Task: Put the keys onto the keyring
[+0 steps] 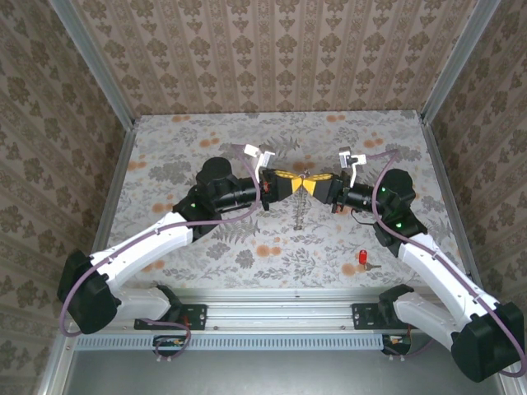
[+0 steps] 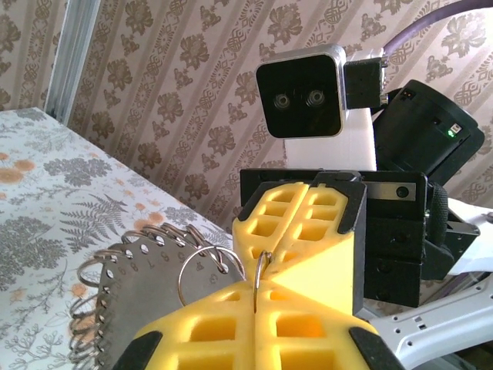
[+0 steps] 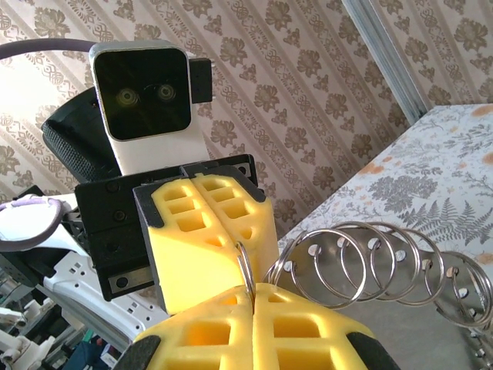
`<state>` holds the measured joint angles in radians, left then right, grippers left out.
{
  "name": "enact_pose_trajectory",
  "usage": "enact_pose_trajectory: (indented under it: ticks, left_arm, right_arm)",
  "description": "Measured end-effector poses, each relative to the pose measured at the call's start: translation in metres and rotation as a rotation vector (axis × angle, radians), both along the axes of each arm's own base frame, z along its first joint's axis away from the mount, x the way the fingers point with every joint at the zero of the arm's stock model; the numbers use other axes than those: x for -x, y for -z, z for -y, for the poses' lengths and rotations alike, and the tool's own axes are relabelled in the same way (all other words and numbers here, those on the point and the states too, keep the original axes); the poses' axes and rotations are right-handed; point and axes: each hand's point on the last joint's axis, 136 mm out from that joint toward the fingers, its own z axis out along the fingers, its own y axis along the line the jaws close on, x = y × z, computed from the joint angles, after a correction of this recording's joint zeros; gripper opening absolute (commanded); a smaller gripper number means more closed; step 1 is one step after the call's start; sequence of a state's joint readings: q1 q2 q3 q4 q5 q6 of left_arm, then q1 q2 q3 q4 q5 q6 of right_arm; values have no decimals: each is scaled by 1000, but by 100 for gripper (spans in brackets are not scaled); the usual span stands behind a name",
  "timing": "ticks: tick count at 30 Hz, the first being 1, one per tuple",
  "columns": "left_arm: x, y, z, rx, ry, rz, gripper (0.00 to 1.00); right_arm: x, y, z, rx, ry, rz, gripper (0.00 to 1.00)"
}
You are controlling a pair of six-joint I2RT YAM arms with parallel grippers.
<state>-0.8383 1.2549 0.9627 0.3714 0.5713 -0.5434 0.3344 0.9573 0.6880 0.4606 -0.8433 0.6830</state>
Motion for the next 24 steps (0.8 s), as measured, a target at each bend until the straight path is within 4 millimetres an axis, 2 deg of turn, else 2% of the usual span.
enact_pose_trajectory:
  ticks: [5,8,9,11,14,18,24]
  left_arm:
    - [0,0,0,0,0,6,0]
    - [0,0,0,-4,1,19,0]
    - [1,1,1,-9,1,25,0]
    - [0,3,1,-20,-4,48,0]
    - [2,6,-1,-48,-10,106,0]
    - [7,-3,-7,-66,-26,246,0]
    - [18,-9,-9,-116,-43,504,0]
  right_arm:
    - [0,0,0,0,2,0,0]
    - [-2,3,1,4,15,-16,30]
    - [-3,4,3,7,27,-27,37]
    - [-7,6,8,18,71,-46,45]
    - [-20,10,25,38,192,-95,48]
    - [-32,19,57,43,366,-192,52]
    - [-39,49,84,82,500,-362,53]
